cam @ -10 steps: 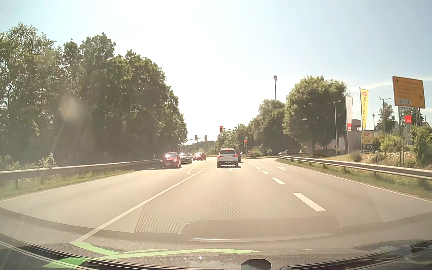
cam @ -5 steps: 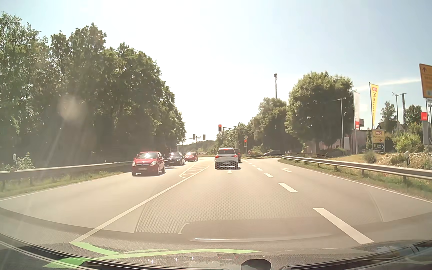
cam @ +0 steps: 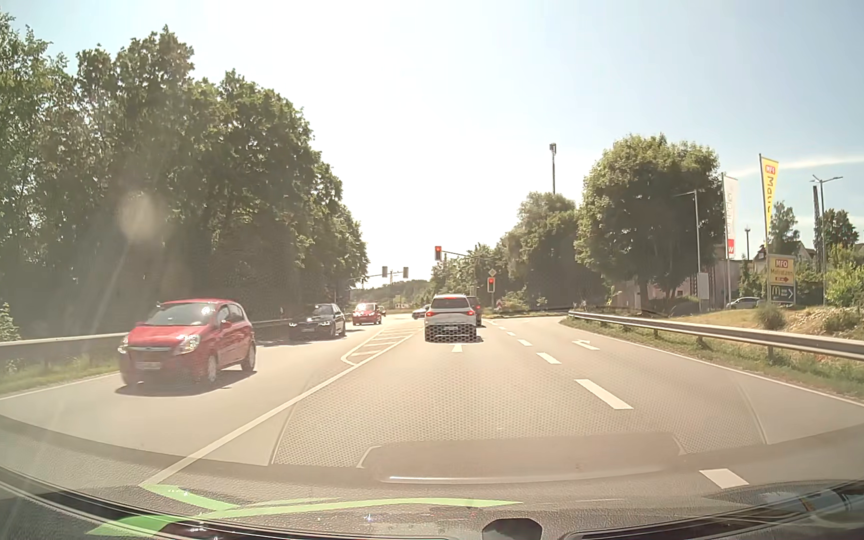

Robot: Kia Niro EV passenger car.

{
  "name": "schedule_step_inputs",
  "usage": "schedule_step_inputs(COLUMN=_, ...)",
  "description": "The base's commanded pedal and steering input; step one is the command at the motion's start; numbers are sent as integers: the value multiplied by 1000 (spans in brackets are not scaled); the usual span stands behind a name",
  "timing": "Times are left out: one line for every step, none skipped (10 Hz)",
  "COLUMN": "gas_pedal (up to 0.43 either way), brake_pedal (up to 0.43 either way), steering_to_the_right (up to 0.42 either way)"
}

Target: Follow the waypoints while adhering to traffic rules and regulations

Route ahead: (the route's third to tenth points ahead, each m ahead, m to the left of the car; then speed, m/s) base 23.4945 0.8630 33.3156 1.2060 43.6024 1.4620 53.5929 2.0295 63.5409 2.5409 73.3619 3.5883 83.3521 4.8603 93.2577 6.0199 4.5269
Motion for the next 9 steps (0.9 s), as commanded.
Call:
schedule_step_inputs(gas_pedal=0, brake_pedal=0, steering_to_the_right=1)
schedule_step_inputs(gas_pedal=0, brake_pedal=0, steering_to_the_right=1)
schedule_step_inputs(gas_pedal=0, brake_pedal=0, steering_to_the_right=1)
schedule_step_inputs(gas_pedal=0, brake_pedal=0, steering_to_the_right=0)
schedule_step_inputs(gas_pedal=0, brake_pedal=0, steering_to_the_right=0)
schedule_step_inputs(gas_pedal=0, brake_pedal=0, steering_to_the_right=0)
schedule_step_inputs(gas_pedal=0, brake_pedal=0, steering_to_the_right=0)
schedule_step_inputs(gas_pedal=0, brake_pedal=0, steering_to_the_right=0)
schedule_step_inputs(gas_pedal=0, brake_pedal=0, steering_to_the_right=0)
